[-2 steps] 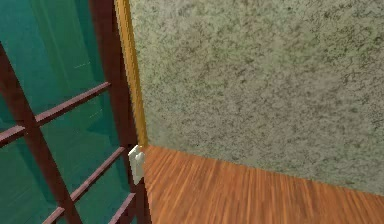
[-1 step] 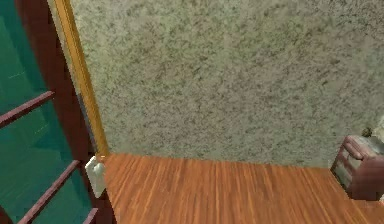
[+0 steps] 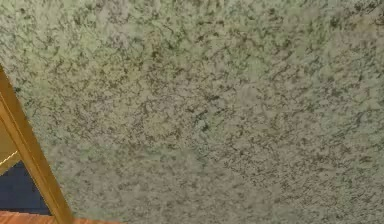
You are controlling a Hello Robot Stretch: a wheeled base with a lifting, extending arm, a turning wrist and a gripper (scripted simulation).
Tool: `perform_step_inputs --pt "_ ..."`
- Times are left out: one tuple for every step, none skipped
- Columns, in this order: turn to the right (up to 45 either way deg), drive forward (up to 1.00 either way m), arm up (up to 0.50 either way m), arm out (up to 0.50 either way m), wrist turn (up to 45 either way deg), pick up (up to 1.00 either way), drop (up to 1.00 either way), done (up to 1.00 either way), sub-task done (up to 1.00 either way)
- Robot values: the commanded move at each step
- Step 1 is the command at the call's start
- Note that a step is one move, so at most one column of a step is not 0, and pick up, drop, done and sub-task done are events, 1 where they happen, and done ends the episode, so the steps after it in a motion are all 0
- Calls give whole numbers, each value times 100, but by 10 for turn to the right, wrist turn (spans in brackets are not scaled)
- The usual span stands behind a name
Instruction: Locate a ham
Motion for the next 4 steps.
perform_step_inputs --pt "-450 0 0 0 0 0 0 0 0" --pt "-60 0 0 0 0 0 0 0 0" --pt "0 60 0 0 0 0 0 0 0" --pt "-210 0 0 0 0 0 0 0 0"
